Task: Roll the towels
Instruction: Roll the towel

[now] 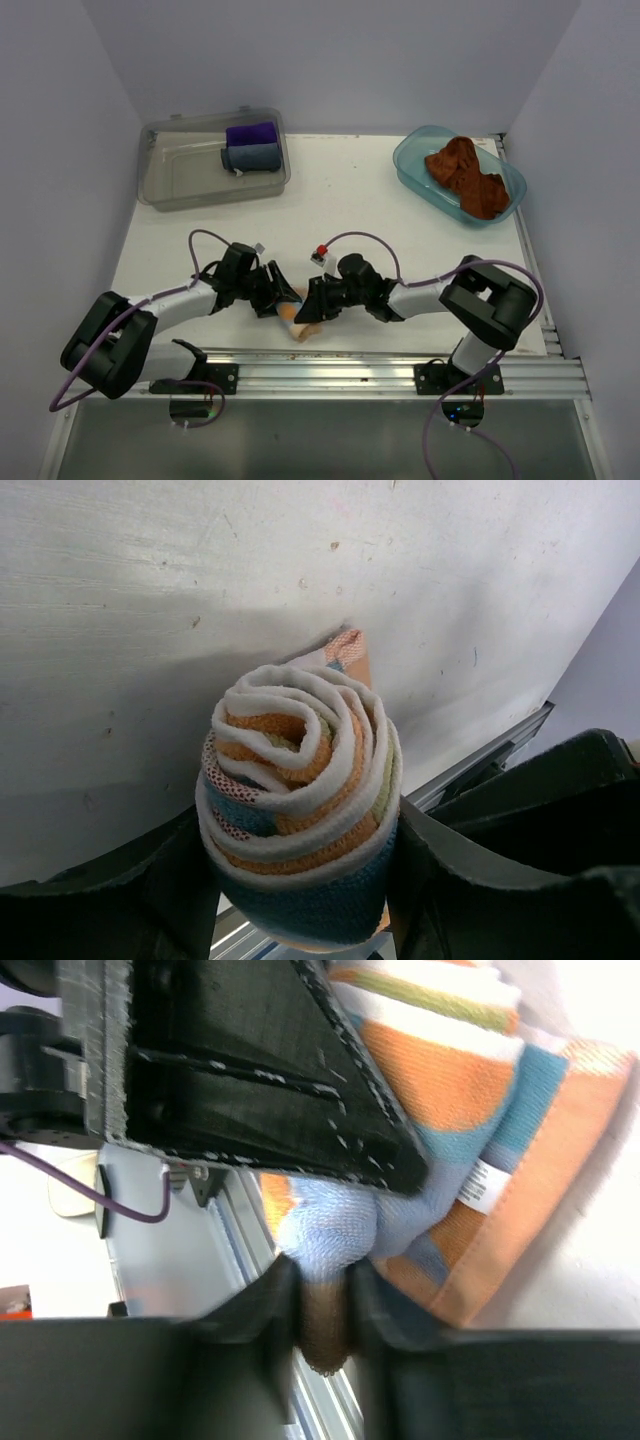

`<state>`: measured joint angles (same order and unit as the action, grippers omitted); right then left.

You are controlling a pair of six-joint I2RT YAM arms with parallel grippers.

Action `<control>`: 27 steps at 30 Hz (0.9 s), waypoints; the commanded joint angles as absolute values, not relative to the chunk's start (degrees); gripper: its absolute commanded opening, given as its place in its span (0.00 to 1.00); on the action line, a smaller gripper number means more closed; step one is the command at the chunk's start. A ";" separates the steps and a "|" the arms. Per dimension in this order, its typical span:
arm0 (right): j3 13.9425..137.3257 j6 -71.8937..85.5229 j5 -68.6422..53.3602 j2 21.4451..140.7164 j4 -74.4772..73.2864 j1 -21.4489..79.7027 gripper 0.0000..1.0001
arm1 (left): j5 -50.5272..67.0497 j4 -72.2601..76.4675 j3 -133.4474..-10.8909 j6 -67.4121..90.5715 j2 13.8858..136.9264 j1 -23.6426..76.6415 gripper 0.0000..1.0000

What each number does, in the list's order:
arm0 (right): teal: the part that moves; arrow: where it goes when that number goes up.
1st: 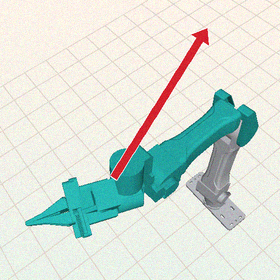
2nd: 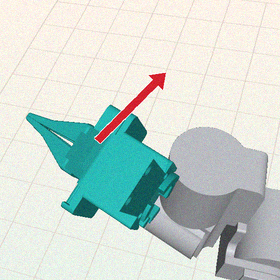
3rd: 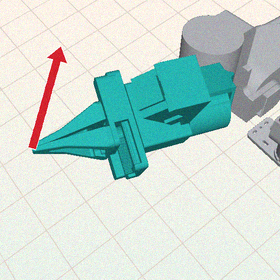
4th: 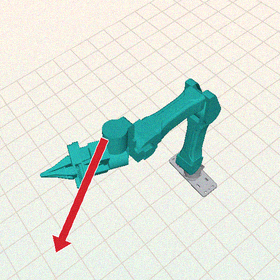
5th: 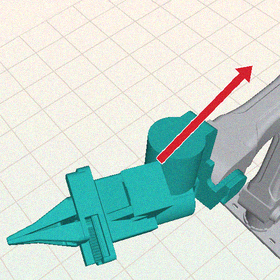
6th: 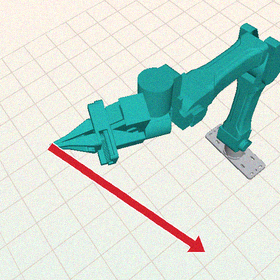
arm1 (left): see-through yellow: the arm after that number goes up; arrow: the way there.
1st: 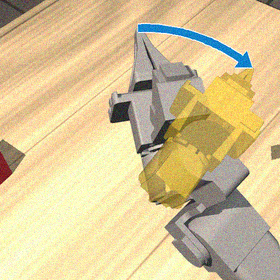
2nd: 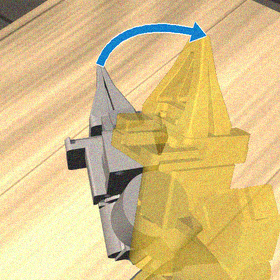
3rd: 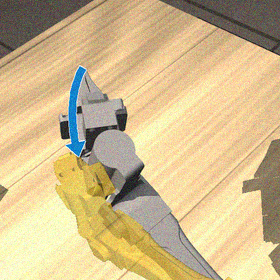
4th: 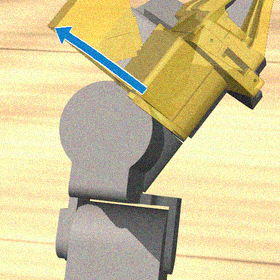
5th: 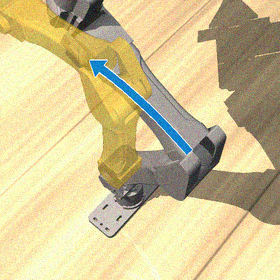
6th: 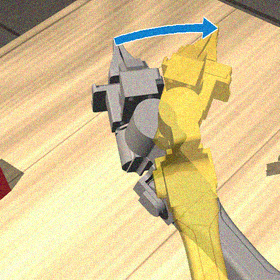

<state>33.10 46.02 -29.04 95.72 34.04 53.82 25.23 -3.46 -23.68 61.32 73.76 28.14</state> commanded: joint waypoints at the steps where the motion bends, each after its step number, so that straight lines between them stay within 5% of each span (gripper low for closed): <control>1: 34.71 43.43 -25.59 91.69 27.00 54.05 0.36 | 24.52 -3.07 -25.66 61.00 74.27 28.12 0.61; 6: 41.90 33.77 -6.01 81.67 3.14 59.75 0.69 | 24.26 -6.24 -26.98 60.64 74.36 28.12 0.57; 15: 59.65 24.27 27.56 83.92 -21.78 74.25 0.70 | 23.91 -7.56 -27.16 60.82 74.18 28.12 0.57; 27: 73.38 16.61 41.92 101.51 -29.70 86.22 0.71 | 23.82 -8.09 -27.25 60.56 74.44 28.12 0.56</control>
